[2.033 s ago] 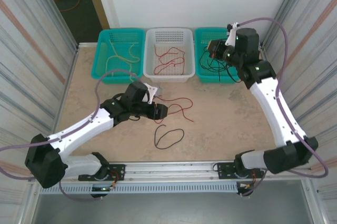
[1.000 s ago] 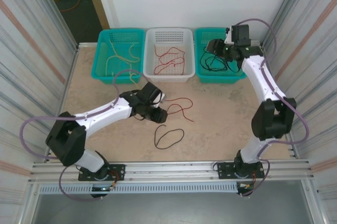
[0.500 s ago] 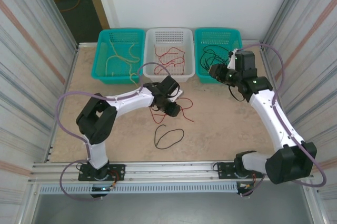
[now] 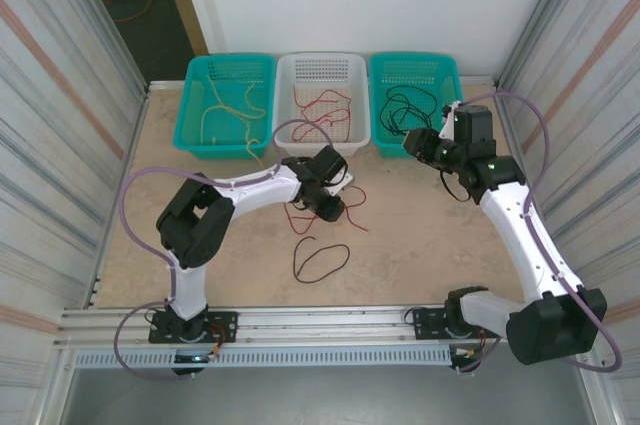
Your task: Untangle the cables
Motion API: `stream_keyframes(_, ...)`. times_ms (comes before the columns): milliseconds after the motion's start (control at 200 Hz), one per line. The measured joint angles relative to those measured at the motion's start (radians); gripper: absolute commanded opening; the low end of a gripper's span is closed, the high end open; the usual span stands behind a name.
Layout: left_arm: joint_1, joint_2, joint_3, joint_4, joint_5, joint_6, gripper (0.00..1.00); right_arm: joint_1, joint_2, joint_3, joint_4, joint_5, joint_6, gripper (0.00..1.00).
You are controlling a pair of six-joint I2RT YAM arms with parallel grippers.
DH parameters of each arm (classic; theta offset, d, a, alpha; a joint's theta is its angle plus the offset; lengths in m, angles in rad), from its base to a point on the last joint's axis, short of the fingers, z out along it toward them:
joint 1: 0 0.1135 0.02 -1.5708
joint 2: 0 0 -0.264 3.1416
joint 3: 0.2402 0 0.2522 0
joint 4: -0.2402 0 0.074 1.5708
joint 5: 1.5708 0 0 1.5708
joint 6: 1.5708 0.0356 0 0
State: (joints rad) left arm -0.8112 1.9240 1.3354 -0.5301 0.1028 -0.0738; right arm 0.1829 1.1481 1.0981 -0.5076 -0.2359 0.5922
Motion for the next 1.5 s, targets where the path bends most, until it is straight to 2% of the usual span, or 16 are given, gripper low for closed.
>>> stream_keyframes(220,-0.016,0.000,-0.003,0.003,0.011,0.008,0.35,0.000,-0.006,-0.002,-0.003,0.000,0.003,0.48)
stream_keyframes(326,-0.016,0.000,-0.014,0.003,0.018,0.011,0.29,0.000,-0.006,-0.002,-0.003,0.000,0.003,0.48)
stream_keyframes(436,-0.016,0.000,-0.023,0.004,0.018,0.011,0.22,0.000,-0.008,-0.002,-0.003,-0.001,0.003,0.46)
stream_keyframes(576,-0.021,-0.002,-0.036,0.011,0.014,0.012,0.00,0.000,-0.016,-0.002,-0.003,-0.001,0.006,0.46)
stream_keyframes(732,-0.029,-0.059,-0.067,0.024,0.008,0.014,0.00,0.000,-0.023,-0.002,-0.003,-0.005,0.007,0.46)
stream_keyframes(897,-0.030,-0.232,-0.077,0.059,0.043,-0.008,0.00,0.011,-0.023,-0.003,0.006,-0.029,0.029,0.44)
stream_keyframes(1062,-0.026,-0.401,-0.075,0.111,0.137,-0.021,0.00,0.103,-0.021,-0.003,0.039,-0.053,0.034,0.44)
stream_keyframes(1248,0.001,-0.485,-0.050,0.138,0.238,-0.061,0.00,0.218,0.020,-0.003,0.082,-0.057,0.034,0.48)
stream_keyframes(1498,0.031,-0.573,0.005,0.167,0.341,-0.099,0.00,0.263,0.057,-0.003,0.125,-0.057,0.051,0.48)
